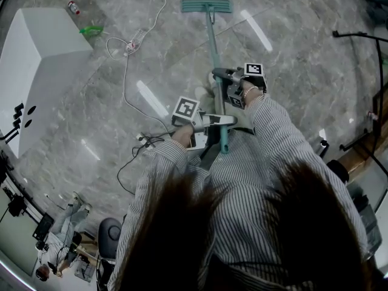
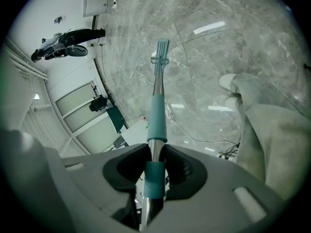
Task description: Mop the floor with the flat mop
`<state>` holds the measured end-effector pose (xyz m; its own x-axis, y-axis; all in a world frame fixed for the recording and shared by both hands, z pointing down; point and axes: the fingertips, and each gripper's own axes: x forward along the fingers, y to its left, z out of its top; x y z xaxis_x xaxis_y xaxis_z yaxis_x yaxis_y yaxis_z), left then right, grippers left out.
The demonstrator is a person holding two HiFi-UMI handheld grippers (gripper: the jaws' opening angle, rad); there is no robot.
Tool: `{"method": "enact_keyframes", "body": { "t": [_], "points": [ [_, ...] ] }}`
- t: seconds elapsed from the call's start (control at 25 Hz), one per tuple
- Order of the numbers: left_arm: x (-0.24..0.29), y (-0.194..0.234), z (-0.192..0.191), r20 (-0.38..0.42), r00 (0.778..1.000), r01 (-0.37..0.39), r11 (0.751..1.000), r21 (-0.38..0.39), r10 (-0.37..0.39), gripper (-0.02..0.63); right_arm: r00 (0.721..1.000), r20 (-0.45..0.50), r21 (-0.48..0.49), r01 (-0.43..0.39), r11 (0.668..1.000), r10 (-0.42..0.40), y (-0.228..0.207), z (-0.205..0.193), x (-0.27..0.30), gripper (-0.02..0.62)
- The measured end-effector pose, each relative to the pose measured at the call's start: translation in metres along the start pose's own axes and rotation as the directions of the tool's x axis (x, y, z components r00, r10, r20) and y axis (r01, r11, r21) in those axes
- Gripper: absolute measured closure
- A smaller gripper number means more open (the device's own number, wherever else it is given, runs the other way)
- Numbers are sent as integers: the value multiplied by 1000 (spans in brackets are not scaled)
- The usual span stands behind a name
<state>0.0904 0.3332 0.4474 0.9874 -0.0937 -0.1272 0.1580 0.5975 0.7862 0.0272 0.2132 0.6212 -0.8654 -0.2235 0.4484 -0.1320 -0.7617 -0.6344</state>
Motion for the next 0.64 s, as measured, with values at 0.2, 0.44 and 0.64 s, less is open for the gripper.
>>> {"method": "enact_keyframes", "body": {
  "t": [0.2, 0.44, 0.64],
  "points": [
    [0, 1, 0, -5, 1000, -5, 1000, 0, 5, 505, 1000, 5, 2, -2, 1000, 2, -1, 0, 1, 488],
    [0, -1, -1, -8, 1000, -5, 1000, -3, 5, 505, 1000, 8, -3, 0, 1000, 0, 0, 0, 1, 488],
    [1, 2, -2, -20, 1000, -13, 1000, -6, 13, 505, 1000, -1, -16, 16, 1000, -16, -1, -2, 1, 488]
  ]
}}
